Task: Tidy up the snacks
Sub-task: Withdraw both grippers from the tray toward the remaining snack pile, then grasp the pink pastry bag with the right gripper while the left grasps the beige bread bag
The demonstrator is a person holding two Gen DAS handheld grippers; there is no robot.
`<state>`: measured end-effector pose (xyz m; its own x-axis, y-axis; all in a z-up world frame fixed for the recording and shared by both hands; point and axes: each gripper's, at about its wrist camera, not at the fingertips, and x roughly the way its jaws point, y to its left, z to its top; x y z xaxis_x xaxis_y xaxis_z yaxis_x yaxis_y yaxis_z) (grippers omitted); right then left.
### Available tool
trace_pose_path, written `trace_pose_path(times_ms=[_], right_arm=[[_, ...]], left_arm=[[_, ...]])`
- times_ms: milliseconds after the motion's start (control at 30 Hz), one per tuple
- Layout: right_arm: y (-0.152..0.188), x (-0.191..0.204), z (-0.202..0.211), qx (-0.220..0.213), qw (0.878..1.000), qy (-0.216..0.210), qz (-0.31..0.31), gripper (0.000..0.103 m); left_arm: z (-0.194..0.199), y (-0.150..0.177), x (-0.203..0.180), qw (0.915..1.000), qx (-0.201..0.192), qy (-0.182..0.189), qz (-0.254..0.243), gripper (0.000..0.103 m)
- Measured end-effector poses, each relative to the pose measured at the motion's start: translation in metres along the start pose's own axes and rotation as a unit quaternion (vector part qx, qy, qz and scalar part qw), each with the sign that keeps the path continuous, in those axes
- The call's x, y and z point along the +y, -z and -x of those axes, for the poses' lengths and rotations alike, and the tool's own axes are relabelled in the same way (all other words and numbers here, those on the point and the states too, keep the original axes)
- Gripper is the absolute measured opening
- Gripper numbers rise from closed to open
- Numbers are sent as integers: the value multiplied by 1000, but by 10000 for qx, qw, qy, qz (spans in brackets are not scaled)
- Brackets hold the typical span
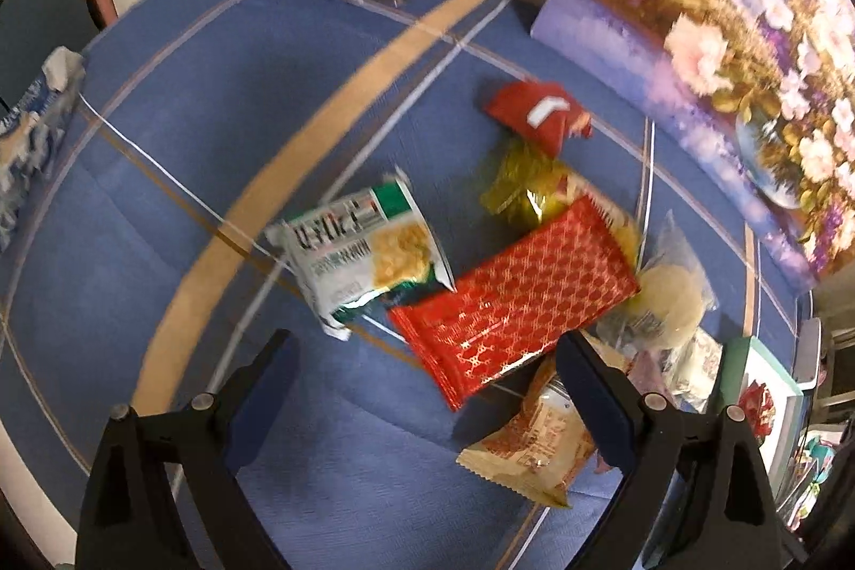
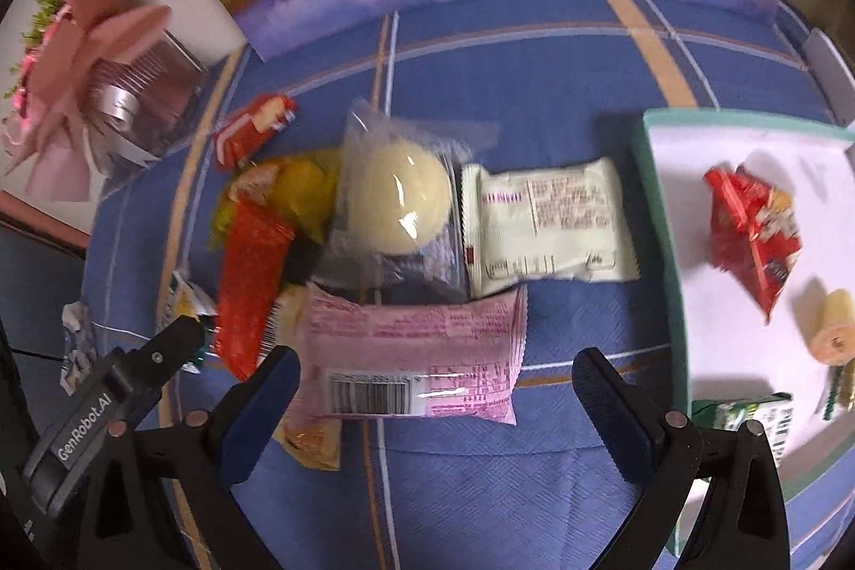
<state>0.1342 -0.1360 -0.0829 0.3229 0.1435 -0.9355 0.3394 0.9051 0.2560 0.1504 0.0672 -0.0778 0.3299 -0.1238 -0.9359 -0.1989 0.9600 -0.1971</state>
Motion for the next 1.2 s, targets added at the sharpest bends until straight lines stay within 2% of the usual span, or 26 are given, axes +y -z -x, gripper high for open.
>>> trace_pose_path(times_ms=[200, 333, 600, 700, 833, 1200], right_arm=[[1, -3, -13, 122, 9998, -114, -71, 103], [1, 0, -19, 162, 9997, -165, -58, 103], [3, 3, -34, 246, 9994, -217, -65, 103], [5, 0, -33, 178, 9998, -122, -49, 103], [5, -7, -35, 142, 9994, 299, -48, 103], [12, -27, -35, 197, 9987, 419, -203, 102]], left_arm=[[-14, 4, -1, 9998, 186, 7, 64, 96], [-15, 4, 3, 9997, 190, -53, 175, 96], [-12, 4, 5, 9996, 168, 81, 226, 96], [-9, 5, 0, 9996, 184, 153, 180, 96], [-7, 5, -11, 9996, 201, 218, 21, 96], [-23, 11, -45, 9965, 544, 382, -513, 96]])
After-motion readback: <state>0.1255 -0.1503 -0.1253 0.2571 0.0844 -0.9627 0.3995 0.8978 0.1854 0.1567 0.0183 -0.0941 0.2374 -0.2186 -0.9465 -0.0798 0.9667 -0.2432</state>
